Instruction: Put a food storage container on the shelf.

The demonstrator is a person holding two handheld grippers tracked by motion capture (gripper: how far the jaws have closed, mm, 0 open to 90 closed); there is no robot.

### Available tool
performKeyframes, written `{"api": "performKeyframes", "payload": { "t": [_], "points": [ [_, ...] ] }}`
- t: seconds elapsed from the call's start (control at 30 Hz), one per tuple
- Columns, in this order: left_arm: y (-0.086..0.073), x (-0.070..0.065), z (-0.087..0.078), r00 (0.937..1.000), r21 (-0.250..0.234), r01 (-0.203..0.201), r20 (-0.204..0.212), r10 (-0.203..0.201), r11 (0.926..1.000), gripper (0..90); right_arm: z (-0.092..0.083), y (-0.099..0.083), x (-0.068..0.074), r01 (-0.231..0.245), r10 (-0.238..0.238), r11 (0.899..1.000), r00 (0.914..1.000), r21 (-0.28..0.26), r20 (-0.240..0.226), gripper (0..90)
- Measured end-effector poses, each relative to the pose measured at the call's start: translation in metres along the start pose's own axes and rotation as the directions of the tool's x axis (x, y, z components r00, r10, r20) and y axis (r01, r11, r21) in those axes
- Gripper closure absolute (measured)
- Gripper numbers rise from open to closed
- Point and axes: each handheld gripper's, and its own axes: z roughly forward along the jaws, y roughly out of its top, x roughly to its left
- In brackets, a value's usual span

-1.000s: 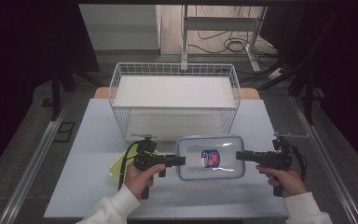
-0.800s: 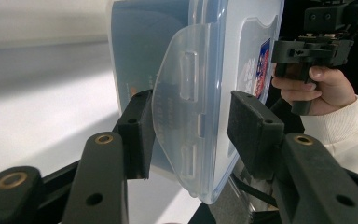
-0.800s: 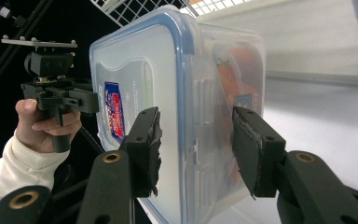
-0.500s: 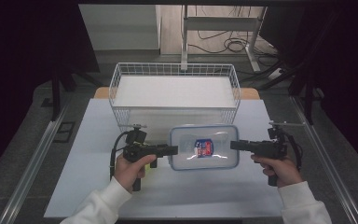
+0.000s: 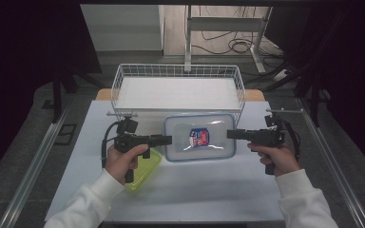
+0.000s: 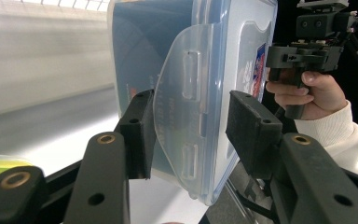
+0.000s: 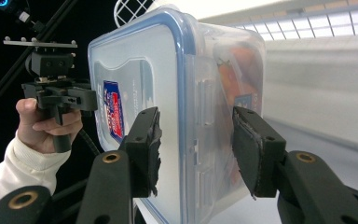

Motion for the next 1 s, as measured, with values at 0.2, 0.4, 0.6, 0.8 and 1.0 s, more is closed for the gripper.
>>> {"api": "performKeyframes", "payload": {
  "t": [0.2,0.4,0.6,0.8,1.0],
  "points": [
    [0.013,0.002,-0.009,1.0000,-0.004,-0.005,0.003,0.005,1.0000,53.7,0.007,0.011,0.005,0.013,-0.013,1.000,0.9999,-0.012,-0.004,52.9],
    [0.025,0.003,-0.016,0.9997,-0.013,-0.023,0.003,0.023,0.9997,54.2,0.012,0.021,0.008,0.014,-0.014,1.000,0.9999,-0.026,-0.010,52.7],
    [0.039,0.004,-0.021,0.9995,-0.014,-0.032,0.004,0.032,0.9994,54.6,0.017,0.032,0.010,0.010,-0.010,0.999,0.9999,-0.047,-0.009,52.3],
    [0.051,0.008,-0.026,0.9994,-0.019,-0.033,0.013,0.034,0.9993,54.6,0.020,0.044,0.015,0.021,-0.021,0.998,0.9998,-0.054,-0.005,52.3],
    [0.061,0.013,-0.033,0.9994,-0.032,-0.030,0.018,0.031,0.9990,54.6,0.028,0.058,0.020,0.028,-0.028,0.998,0.9996,-0.053,-0.001,52.3]
  ]
}}
